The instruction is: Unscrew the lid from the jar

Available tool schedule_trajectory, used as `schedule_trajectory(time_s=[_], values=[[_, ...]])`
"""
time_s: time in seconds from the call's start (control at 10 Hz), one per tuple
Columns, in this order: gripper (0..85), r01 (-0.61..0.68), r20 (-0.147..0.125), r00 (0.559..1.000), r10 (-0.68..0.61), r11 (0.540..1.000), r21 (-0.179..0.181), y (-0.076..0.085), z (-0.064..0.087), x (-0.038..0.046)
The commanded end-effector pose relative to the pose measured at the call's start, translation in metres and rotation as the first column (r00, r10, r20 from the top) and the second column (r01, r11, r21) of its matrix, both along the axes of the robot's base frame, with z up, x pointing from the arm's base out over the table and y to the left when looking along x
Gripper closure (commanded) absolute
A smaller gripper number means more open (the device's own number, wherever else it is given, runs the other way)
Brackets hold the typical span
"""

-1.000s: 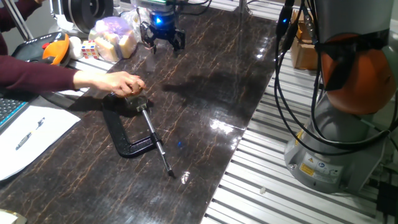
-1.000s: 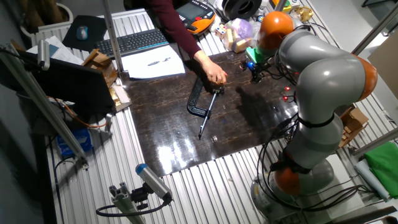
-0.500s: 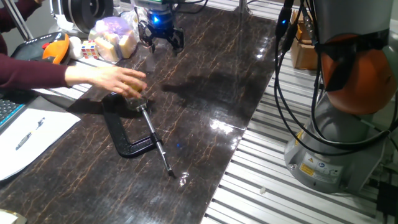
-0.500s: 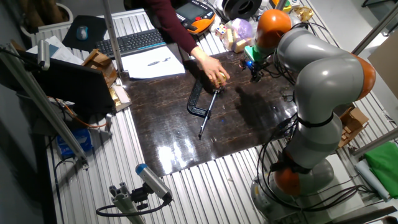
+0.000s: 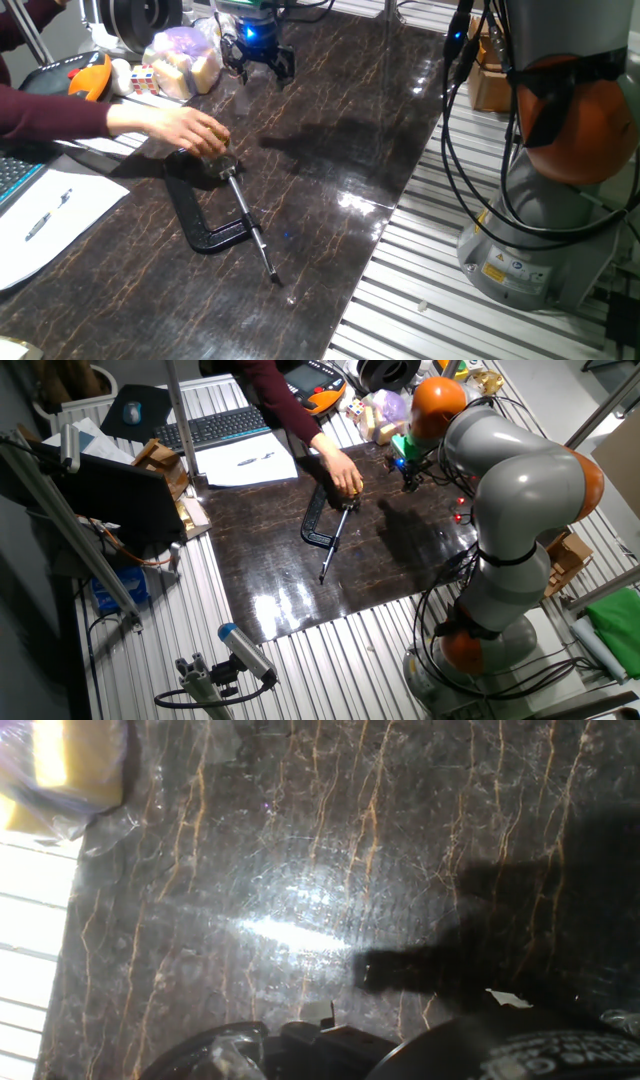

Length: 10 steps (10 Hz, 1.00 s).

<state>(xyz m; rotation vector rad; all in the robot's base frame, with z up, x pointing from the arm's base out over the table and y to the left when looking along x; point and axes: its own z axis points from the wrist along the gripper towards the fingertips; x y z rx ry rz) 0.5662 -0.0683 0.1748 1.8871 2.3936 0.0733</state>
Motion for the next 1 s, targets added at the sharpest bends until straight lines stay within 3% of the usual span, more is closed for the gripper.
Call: schedule_trajectory(time_s=[0.0,0.3,0.4,0.5,0.7,0.9], values=[[11.0,0.004,0.002,1.000,-0.004,1.000,0.005,0.002,-0.001,0.0012],[7.0,0.034,0.005,0.999,-0.034,0.999,-0.025,0.020,-0.001,0.0115],[0.7,0.043,0.011,0.999,-0.043,0.999,-0.026,0.026,-0.003,0.0172],[0.0,0.045,0.020,0.999,-0.044,0.999,-0.007,0.029,-0.004,0.0202],[0.0,0.015,0.035,0.999,-0.014,0.999,-0.038,0.041,-0.009,0.0234],[0.0,0.022,0.025,0.999,-0.021,0.999,-0.025,0.051,-0.014,0.0242]])
